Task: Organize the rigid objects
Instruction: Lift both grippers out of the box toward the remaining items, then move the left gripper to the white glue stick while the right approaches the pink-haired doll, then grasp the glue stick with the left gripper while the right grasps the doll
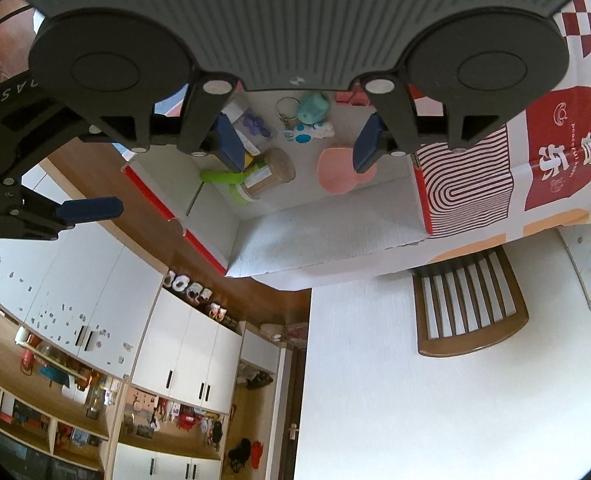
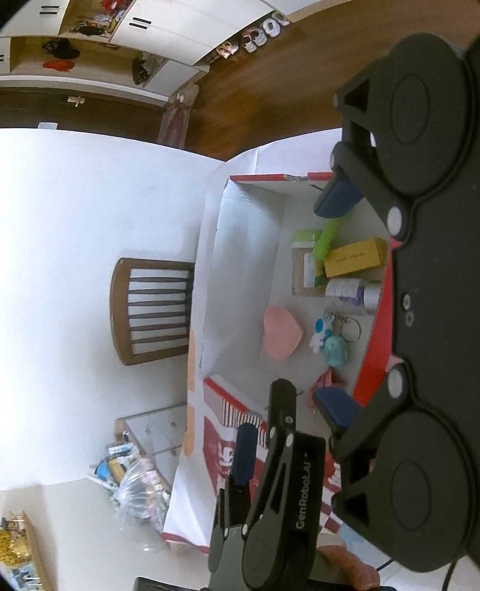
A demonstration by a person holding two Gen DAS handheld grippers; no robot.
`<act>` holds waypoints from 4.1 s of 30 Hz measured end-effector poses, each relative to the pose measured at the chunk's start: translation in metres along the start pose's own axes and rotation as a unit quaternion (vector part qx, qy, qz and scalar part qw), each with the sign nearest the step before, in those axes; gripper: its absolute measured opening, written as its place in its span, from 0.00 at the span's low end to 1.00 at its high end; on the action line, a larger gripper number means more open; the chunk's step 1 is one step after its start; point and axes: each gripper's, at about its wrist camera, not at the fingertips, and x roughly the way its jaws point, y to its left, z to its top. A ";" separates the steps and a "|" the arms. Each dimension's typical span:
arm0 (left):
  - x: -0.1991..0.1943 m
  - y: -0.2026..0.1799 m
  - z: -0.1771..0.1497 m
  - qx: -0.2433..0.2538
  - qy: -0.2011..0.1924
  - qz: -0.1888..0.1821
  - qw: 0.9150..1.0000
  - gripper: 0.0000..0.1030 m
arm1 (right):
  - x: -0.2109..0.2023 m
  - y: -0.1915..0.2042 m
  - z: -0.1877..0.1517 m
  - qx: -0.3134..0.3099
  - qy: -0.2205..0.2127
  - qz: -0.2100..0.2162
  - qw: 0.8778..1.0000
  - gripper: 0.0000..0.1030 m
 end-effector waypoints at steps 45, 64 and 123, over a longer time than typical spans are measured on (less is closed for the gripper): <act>0.000 0.007 -0.133 -0.080 0.041 0.025 0.996 0.98 | -0.005 0.000 -0.130 0.060 0.060 -0.033 0.996 1.00; 0.021 0.004 -0.143 0.004 0.056 -0.026 0.998 0.98 | 0.010 0.058 -0.129 -0.012 0.097 0.052 0.994 0.91; 0.036 -0.030 -0.164 0.112 0.109 -0.068 0.985 0.18 | 0.051 0.048 -0.122 0.046 0.139 0.040 0.988 0.28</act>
